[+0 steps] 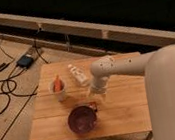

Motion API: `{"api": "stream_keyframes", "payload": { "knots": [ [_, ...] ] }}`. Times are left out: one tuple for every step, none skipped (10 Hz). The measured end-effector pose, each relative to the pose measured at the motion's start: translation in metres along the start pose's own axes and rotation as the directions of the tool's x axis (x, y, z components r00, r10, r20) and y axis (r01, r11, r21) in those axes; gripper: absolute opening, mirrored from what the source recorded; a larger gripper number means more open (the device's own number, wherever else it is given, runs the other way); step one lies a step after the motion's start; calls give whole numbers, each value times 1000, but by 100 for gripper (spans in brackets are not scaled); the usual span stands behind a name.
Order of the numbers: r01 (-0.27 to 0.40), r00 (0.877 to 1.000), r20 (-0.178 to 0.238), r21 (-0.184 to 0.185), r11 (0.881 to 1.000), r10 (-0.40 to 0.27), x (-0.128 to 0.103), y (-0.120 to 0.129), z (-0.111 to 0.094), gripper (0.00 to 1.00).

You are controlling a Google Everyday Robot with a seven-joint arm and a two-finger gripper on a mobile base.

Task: Push the eraser across the table

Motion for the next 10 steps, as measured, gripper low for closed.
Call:
{"api": "stream_keyframes", "payload": {
  "knots": [
    [-1,1000,-4,-3,1000,1,4,-1,1,65],
    [1,1000,-8,-7,1000,-1,7,0,2,65],
    [5,1000,-12,-10,1000,-5,10,2,4,65],
    [12,1000,-16,-17,1000,-13,11,5,6,65],
    [16,1000,-17,-20,1000,-16,12,6,7,65],
    [22,1000,-22,-25,999,-23,13,10,9,65],
    [30,999,-27,-32,999,-31,15,16,11,65],
    [39,999,-31,-39,998,-40,17,22,13,65],
    [47,998,-36,-44,998,-48,19,28,14,65],
    [62,997,-43,-53,997,-65,23,38,16,65]
  ]
}}
